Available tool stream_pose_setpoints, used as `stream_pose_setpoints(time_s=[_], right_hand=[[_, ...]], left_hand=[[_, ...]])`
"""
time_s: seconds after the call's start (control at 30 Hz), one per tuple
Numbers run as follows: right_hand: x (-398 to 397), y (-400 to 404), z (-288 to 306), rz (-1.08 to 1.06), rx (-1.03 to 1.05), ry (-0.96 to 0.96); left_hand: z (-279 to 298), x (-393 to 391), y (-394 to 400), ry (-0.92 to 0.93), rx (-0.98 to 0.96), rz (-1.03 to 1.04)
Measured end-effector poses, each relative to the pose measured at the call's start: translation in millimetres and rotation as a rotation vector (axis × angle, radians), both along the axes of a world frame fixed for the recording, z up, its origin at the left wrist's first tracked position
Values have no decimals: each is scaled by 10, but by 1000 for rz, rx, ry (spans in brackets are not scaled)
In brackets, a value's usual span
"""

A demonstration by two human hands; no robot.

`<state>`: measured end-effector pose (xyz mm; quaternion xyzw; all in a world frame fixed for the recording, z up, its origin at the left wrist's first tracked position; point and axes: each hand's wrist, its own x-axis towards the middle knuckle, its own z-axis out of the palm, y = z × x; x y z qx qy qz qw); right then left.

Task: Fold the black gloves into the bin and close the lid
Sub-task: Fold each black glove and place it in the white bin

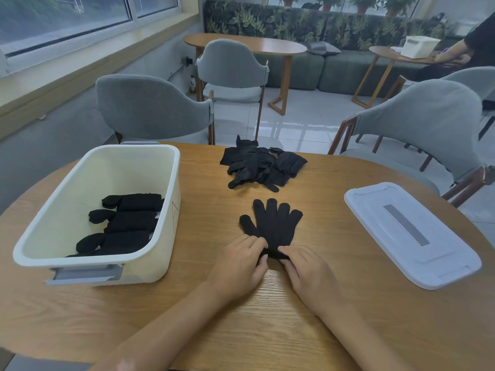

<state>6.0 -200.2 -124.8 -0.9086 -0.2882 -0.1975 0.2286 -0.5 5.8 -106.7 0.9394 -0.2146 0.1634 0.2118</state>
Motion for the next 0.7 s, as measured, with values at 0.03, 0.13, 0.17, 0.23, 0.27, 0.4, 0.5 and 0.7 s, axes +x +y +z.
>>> stream_pose_setpoints(time_s=[0.03, 0.13, 0.17, 0.23, 0.27, 0.4, 0.5, 0.7], right_hand=[[-3, 10, -2, -36, 47, 46], [-18, 75, 52, -174, 149, 191], [-11, 104, 75, -226, 180, 233], [42, 165, 114, -307, 241, 308], [78, 191, 130, -334, 266, 335], [192, 288, 138, -404, 325, 388], [222, 348, 107, -427, 271, 356], [237, 368, 97, -459, 311, 337]], left_hand=[[20, 3, 12, 22, -17, 0], [52, 53, 41, 116, -84, 14], [59, 81, 42, 147, -121, 33], [65, 141, 26, 175, -174, 83], [64, 169, 9, 177, -181, 103], [21, 237, -27, 166, -185, 141], [-24, 296, -10, 172, -245, 162], [-33, 357, -27, 165, -233, 162]])
